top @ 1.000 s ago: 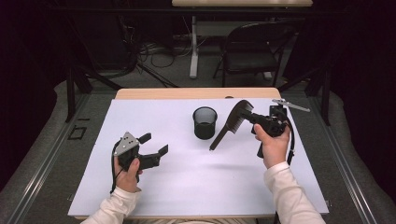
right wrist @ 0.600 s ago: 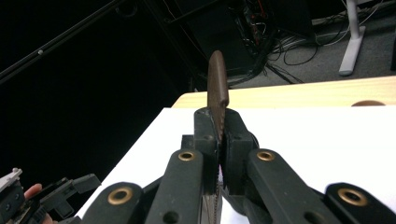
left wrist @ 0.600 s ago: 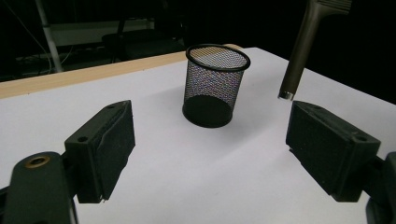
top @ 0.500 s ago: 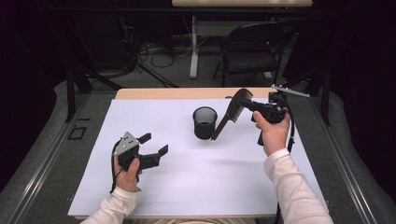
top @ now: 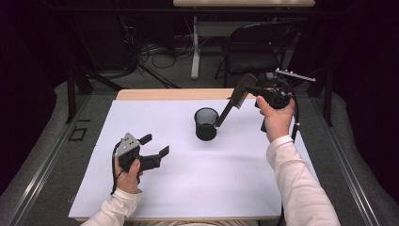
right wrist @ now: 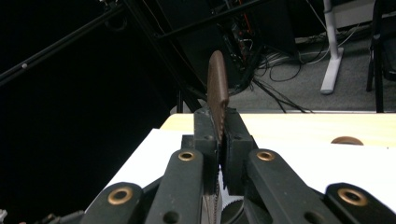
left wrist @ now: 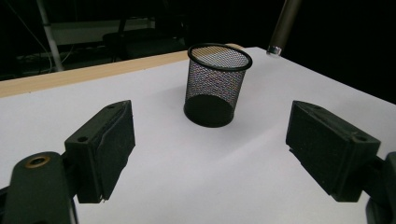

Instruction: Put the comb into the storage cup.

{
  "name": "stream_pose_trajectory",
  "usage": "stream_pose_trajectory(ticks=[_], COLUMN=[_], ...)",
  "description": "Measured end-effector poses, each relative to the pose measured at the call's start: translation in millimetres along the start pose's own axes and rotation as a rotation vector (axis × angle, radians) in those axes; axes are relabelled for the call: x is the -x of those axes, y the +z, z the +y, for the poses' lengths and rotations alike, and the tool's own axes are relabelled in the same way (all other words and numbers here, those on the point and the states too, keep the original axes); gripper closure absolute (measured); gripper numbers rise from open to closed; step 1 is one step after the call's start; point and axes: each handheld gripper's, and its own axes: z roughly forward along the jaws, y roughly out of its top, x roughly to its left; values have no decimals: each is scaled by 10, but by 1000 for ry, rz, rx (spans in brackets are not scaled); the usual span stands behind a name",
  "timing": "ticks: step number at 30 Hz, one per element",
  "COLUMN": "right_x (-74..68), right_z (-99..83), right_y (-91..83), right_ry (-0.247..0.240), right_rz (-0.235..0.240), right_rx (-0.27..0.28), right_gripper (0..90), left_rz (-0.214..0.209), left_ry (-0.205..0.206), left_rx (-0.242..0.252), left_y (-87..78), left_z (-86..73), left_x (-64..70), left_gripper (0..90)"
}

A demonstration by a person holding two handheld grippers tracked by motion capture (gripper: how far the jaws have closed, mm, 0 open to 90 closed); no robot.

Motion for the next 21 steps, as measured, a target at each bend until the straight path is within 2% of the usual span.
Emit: stream_pose_trajectory(ticks=[7, 21], right_x=[-8, 18], right_z=[79, 102], right_y=[52, 158], right_ry=[-7, 4], right_rz=[-22, -41], right_rx=[5, 18], right_gripper=[871, 872], left_rz=[0, -4], left_ry=[-1, 2], left_rx=[1, -3], left_y=[-1, 4], left_z=[0, -2], left_x=[-3, -3], left_gripper=[156, 156])
